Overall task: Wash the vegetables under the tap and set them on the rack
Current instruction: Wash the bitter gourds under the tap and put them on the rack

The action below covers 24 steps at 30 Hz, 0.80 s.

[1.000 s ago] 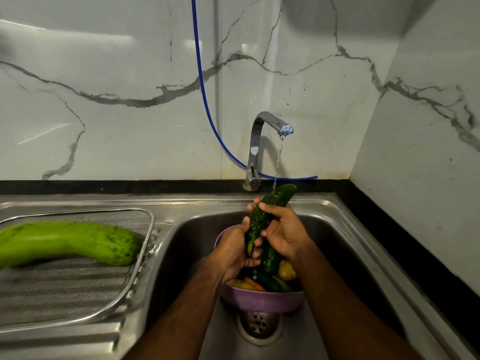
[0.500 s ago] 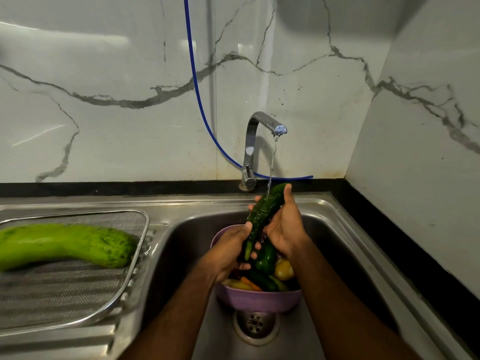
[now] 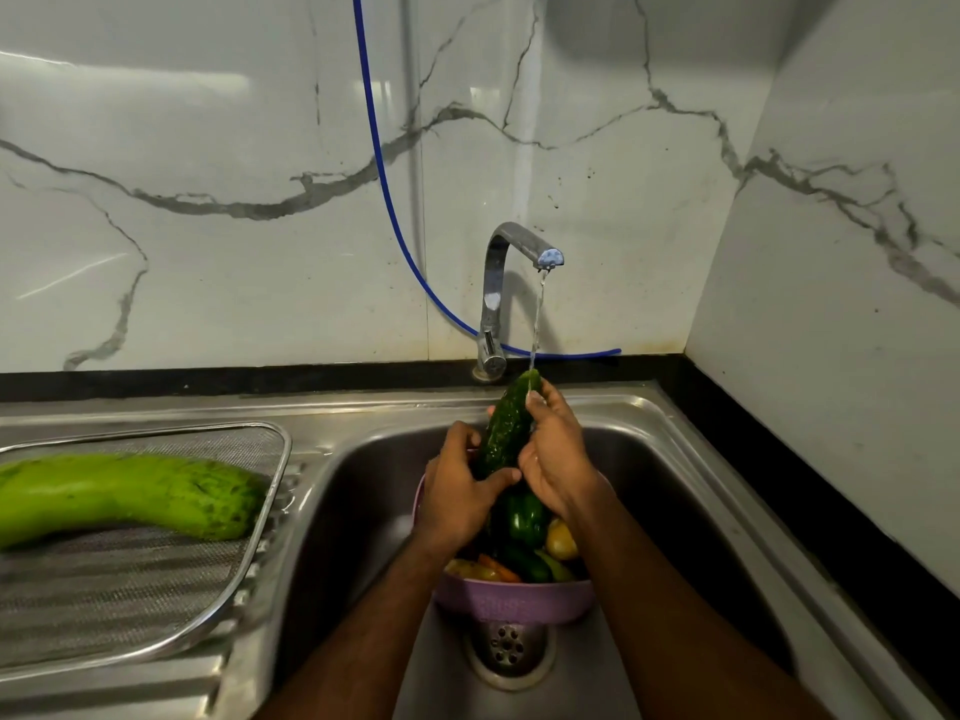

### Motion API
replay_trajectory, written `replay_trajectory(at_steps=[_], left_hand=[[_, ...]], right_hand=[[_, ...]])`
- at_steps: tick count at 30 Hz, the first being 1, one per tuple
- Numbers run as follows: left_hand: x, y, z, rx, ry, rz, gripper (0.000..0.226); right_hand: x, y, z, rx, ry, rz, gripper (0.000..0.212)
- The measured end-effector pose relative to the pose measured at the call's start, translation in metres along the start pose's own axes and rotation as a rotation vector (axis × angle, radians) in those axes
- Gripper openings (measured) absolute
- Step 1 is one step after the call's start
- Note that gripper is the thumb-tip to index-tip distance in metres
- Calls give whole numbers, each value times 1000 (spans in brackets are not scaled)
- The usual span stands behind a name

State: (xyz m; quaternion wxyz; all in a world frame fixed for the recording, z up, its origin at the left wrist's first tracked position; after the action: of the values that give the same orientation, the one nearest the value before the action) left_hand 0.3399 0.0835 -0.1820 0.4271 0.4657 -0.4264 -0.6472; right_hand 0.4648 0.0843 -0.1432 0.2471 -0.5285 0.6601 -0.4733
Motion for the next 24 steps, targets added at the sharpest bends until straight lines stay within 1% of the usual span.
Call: replay_trajectory(at_steps=[3,5,7,8,10,12,14,17,19,21,24], left_hand=[[0,1,2,-121,-8,-38,51],[1,2,0,-185,-62,-48,57],[4,4,-3,-261,-123,-88,64],[5,5,-3,-299,-138,-100,65],[6,8,-1,-361,-142,-107,58],[7,10,1,-354,-161,-103,44],[6,10,1,-284,-160,-94,41],[5,7,1,-225,-133,-44,57],[5,7,2,-210,-114,-28,66],[5,8,3,-181,-117,-31,68],[7,10,3,-215,-194,-45,61]], right_hand=[[1,-1,-3,46,56,4,34],[3,-5,-4,53,57,-10,44],[6,-8,-5,9,9,-28,57],[7,-8,-6,-15,-14,-32,59],[7,-8,-6,8,-24,-17,59],[6,-6,-5,84,-19,7,58],[5,-4,-4,138,-17,28,47],[7,-1,-4,136,-54,42,28],[8,-1,-4,128,-66,36,24],[8,-2,-5,165,-25,26,29],[7,-8,-4,229,34,32,49]])
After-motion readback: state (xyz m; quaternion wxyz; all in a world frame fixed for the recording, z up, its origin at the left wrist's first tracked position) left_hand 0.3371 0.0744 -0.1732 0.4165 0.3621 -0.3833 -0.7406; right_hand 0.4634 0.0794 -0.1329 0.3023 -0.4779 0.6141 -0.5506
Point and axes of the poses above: each hand's wrist, its own x-axis away from the middle knuckle, its own z-axis out of the back of the hand, y = z × x, the point moved 1 cm from there along -x, towards the middle knuckle, and after that the axes turned 9 degrees about x, right-handed, at the moved point
